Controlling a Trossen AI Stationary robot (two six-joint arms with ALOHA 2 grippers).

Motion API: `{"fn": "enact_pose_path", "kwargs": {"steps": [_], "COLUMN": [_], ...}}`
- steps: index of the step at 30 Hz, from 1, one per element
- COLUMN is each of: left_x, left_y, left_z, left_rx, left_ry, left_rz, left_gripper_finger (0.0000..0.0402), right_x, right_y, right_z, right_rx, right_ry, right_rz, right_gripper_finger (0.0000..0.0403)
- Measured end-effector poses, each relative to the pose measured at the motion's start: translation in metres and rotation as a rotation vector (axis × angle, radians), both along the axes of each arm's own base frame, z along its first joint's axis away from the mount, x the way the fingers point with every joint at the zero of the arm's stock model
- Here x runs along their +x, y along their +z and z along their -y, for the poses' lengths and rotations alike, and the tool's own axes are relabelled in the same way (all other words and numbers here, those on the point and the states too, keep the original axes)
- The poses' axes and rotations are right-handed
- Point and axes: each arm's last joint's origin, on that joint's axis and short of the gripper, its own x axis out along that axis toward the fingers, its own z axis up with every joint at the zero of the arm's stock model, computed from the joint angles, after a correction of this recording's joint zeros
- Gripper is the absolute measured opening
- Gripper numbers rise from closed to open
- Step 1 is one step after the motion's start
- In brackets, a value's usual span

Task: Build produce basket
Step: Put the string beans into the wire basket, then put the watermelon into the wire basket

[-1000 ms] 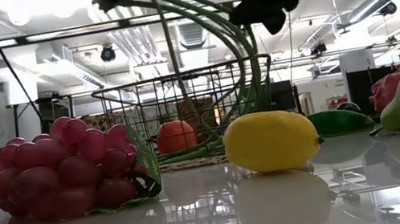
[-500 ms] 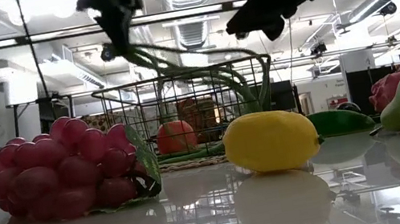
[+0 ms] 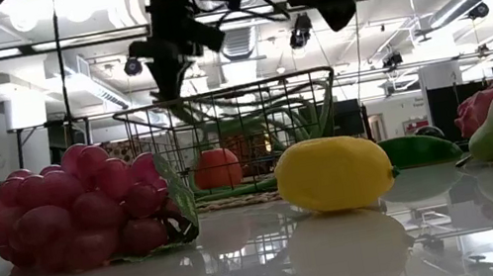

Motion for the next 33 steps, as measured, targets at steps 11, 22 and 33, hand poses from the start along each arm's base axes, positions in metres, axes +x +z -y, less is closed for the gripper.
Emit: {"fn": "enact_pose_path", "kwargs": {"steps": [11, 22, 33], "left_x": [0.005, -0.004, -0.014], "left_y": [-0.003, 0.011, 0.042], "left_z": [-0.002, 0.002, 0.03], "left_rx": [0.051, 0.061, 0.054], "left_ry": [0.004, -0.001, -0.067], "left_rz": [0.037, 0.058, 0.205], "left_gripper_finger": [0.0119, 0.0187, 0.0188], "right_x": [-0.004, -0.015, -0.019], "right_y": [0.001, 0.008, -0.004], "right_z": [-0.016, -0.037, -0.039], "right_rx": [-0.001, 0.032, -0.024], "right_ry": [0.06, 0.132, 0.03], "right_rz": [-0.006, -0.007, 0.005], "right_gripper_finger": [0.0043, 0.0043, 0.0043]}}
